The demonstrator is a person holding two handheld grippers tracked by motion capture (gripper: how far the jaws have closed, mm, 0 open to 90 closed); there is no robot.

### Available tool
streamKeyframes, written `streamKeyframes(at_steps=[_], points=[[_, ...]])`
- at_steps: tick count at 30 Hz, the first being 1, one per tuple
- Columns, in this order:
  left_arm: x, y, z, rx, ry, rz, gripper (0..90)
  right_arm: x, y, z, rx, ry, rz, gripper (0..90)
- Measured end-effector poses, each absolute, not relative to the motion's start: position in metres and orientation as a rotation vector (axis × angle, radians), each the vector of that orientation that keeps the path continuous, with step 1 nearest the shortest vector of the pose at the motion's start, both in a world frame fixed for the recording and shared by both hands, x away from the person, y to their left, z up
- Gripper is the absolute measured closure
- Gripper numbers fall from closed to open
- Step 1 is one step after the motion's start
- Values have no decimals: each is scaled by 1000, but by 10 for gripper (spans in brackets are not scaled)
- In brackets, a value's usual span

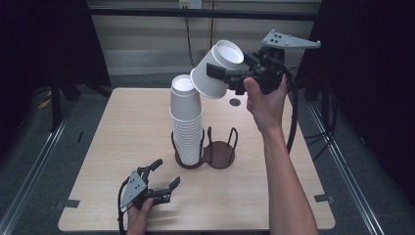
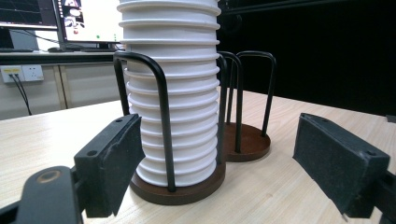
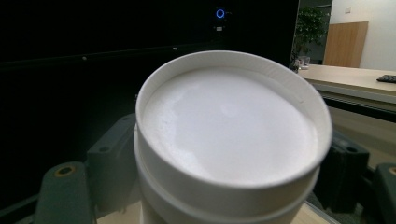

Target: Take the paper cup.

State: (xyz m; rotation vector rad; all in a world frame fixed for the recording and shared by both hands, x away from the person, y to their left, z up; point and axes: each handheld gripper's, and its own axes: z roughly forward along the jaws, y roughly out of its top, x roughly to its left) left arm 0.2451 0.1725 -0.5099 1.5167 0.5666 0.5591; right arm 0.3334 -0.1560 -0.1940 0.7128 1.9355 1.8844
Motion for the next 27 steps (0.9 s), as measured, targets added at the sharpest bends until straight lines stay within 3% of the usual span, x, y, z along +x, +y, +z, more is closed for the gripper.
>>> streamKeyframes(at_steps=[27], points=[[245,165,-508,1564,591,581,155,317,-190,-234,791,1953,1812,210]])
